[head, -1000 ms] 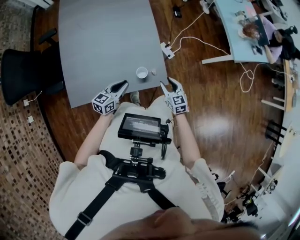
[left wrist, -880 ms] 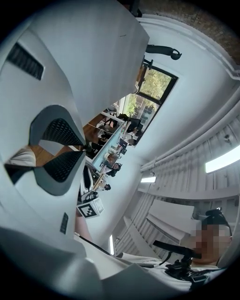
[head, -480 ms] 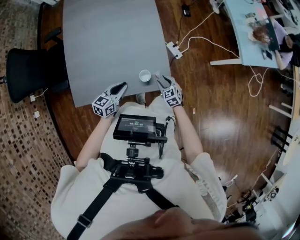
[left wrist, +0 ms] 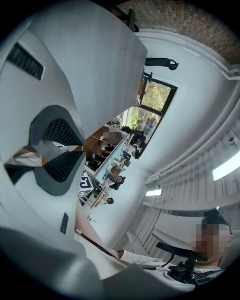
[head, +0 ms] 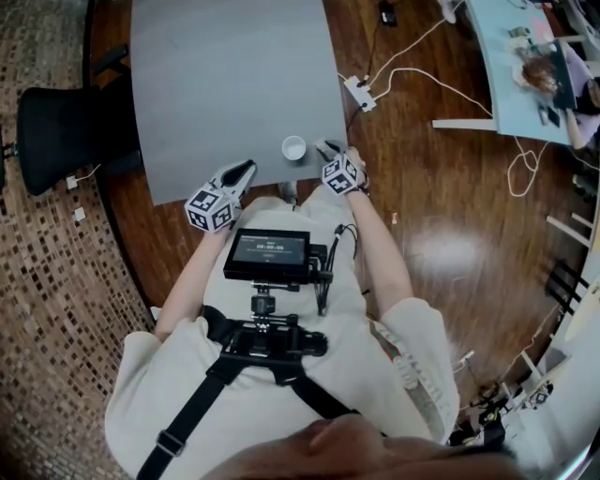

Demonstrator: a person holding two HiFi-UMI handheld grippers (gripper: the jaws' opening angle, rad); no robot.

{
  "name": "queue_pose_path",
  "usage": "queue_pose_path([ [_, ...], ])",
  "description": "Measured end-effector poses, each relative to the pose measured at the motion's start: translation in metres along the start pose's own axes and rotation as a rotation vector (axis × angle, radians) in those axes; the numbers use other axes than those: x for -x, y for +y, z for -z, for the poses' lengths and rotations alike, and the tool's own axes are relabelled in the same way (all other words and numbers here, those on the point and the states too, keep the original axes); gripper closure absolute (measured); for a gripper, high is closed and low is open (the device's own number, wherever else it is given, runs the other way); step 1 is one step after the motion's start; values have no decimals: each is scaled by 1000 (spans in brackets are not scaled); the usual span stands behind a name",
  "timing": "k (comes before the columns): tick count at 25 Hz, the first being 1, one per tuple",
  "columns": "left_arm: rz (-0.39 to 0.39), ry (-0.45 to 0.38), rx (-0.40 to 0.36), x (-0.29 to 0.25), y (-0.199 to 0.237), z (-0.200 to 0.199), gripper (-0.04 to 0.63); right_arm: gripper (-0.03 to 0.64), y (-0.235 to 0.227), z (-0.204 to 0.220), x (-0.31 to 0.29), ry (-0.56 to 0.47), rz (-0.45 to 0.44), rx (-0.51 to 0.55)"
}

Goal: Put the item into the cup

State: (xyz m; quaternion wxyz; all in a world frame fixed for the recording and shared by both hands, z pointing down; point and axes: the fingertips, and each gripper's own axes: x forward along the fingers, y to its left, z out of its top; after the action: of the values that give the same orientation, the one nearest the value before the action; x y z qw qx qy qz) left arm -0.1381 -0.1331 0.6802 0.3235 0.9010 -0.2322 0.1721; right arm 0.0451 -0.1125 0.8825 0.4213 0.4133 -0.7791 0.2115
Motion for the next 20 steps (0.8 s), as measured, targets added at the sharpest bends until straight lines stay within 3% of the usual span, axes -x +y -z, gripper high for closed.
queue_pose_path([
  [11,-30,12,27,18,10,11,560,541,8,4,-11,29,-14,-16],
  [16,-35,8,30,17,14,11,560,606,8,10,-14,40,-22,-31],
  [20,-27,11,23,12,16,11,560,607,9,13,-15,47,-26,-42],
])
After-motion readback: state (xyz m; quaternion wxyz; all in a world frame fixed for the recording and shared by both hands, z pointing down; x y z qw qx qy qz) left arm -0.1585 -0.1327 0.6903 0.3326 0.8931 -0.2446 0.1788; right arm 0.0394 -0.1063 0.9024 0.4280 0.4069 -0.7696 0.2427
